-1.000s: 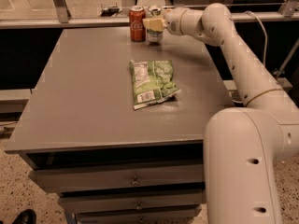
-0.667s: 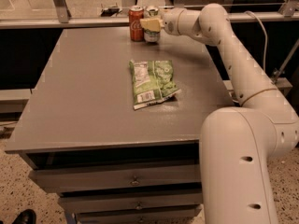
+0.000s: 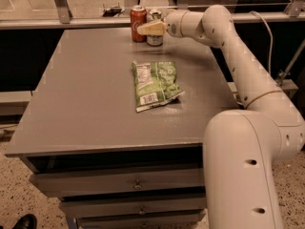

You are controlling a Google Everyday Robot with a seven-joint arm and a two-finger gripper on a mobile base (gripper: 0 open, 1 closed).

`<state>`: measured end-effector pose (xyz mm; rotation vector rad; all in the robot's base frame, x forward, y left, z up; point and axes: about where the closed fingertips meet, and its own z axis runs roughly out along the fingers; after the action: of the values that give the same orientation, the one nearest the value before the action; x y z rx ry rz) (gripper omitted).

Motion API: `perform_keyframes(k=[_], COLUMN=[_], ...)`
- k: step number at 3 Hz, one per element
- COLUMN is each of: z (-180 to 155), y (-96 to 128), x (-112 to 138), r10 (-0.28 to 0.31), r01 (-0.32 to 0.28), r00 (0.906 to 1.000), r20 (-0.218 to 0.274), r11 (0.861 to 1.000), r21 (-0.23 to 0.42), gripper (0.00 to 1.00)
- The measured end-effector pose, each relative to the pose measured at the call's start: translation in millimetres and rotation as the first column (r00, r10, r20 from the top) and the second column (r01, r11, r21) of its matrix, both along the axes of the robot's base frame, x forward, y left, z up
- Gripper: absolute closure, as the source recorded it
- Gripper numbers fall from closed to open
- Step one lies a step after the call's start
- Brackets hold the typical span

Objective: Move 7up can near coke can

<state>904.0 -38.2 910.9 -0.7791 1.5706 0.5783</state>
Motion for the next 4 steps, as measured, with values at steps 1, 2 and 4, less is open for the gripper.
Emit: perform_keyframes(k=[1, 2, 4], z=[2, 21, 71], y=[-7, -28, -91], x=[-4, -25, -98], r10=[-0.005, 0.006, 0.053], r01=[0.005, -0.006, -0.050], r00=[1.0000, 0.9999, 0.9966], r20=[0.000, 0.013, 0.063], r11=[1.000, 1.000, 0.998], r21=[-0.005, -0.026, -0.037], gripper=[0.00, 0.00, 0.00])
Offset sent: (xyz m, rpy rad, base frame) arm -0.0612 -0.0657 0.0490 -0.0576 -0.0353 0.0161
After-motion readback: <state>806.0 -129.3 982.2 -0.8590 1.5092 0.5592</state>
